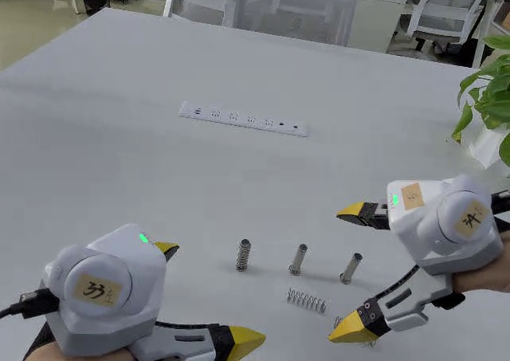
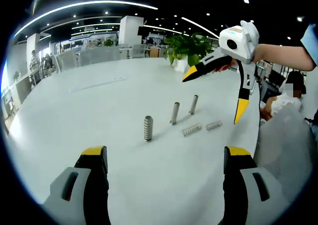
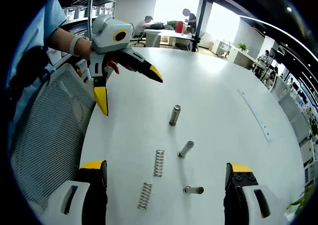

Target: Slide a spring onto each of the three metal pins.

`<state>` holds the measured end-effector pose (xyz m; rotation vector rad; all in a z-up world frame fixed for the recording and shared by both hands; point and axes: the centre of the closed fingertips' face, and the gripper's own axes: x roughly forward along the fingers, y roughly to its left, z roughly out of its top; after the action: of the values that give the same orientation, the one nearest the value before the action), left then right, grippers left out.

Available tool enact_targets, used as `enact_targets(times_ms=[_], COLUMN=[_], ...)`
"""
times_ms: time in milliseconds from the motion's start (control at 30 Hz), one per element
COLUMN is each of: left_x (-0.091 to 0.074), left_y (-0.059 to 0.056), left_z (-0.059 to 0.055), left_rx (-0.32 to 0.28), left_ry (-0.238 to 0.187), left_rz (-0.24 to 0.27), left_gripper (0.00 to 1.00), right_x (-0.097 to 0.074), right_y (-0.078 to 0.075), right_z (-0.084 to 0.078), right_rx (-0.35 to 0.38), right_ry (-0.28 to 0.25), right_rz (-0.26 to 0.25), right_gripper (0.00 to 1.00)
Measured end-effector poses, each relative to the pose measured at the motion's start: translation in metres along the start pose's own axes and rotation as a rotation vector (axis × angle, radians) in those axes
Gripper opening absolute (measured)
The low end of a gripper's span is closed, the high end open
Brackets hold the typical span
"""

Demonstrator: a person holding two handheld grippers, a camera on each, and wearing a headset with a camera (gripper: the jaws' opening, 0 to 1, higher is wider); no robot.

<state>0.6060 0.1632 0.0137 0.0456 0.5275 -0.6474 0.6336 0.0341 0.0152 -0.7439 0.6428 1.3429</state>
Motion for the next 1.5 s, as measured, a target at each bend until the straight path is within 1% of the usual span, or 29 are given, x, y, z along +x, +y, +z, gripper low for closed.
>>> enact_targets(times_ms=[267,333,400,467,533,600,633,667,733,833,1000,1100,1133,1200,1300,1400,1500], left_x=[-0.001,-0.001,-0.001,-0.001,-0.001,-0.001,0.000,0.000,0.001,0.003,0.006,0.009,0.010,0.011,0.013,0.014,0.016], left_y=[0.001,0.001,0.000,0.000,-0.001,-0.003,-0.004,-0.005,-0.007,-0.010,-0.017,-0.020,-0.021,-0.023,-0.026,-0.029,-0.034], left_z=[0.000,-0.001,-0.001,-0.001,-0.001,0.000,-0.001,-0.001,-0.003,-0.005,-0.003,-0.004,-0.006,-0.007,-0.008,-0.007,-0.002], left_rx=[0.017,0.024,0.031,0.035,0.046,0.051,0.053,0.057,0.063,0.072,0.089,0.093,0.097,0.101,0.107,0.118,0.131], left_ry=[0.010,0.016,0.019,0.022,0.019,0.017,0.018,0.018,0.023,0.033,0.020,0.014,0.019,0.021,0.023,0.020,-0.001], left_rz=[-0.011,-0.016,-0.022,-0.027,-0.034,-0.042,-0.044,-0.050,-0.060,-0.071,-0.102,-0.115,-0.118,-0.126,-0.141,-0.157,-0.182], left_gripper=[0.96,0.96,0.96,0.96,0.96,0.96,0.96,0.95,0.95,0.95,0.93,0.92,0.91,0.90,0.90,0.87,0.84], right_x=[-0.015,-0.019,-0.023,-0.026,-0.029,-0.032,-0.033,-0.035,-0.038,-0.043,-0.051,-0.055,-0.057,-0.059,-0.062,-0.065,-0.065], right_y=[0.006,0.005,0.003,0.005,0.008,0.011,0.011,0.013,0.016,0.020,0.025,0.026,0.027,0.029,0.032,0.035,0.037], right_z=[-0.017,-0.020,-0.024,-0.025,-0.030,-0.036,-0.037,-0.038,-0.042,-0.048,-0.056,-0.060,-0.062,-0.064,-0.071,-0.077,-0.080], right_rx=[0.088,0.105,0.153,0.178,0.198,0.222,0.232,0.254,0.280,0.304,0.343,0.362,0.373,0.390,0.409,0.430,0.447], right_ry=[-0.030,-0.038,-0.056,-0.075,-0.079,-0.082,-0.088,-0.104,-0.109,-0.115,-0.125,-0.130,-0.135,-0.144,-0.144,-0.148,-0.150], right_rz=[-0.048,-0.069,-0.103,-0.111,-0.120,-0.137,-0.146,-0.156,-0.169,-0.186,-0.215,-0.237,-0.249,-0.256,-0.273,-0.285,-0.289], right_gripper=[0.99,0.99,0.99,0.99,0.99,0.99,0.99,0.99,0.99,0.99,0.99,0.99,0.99,0.99,0.99,0.99,0.99])
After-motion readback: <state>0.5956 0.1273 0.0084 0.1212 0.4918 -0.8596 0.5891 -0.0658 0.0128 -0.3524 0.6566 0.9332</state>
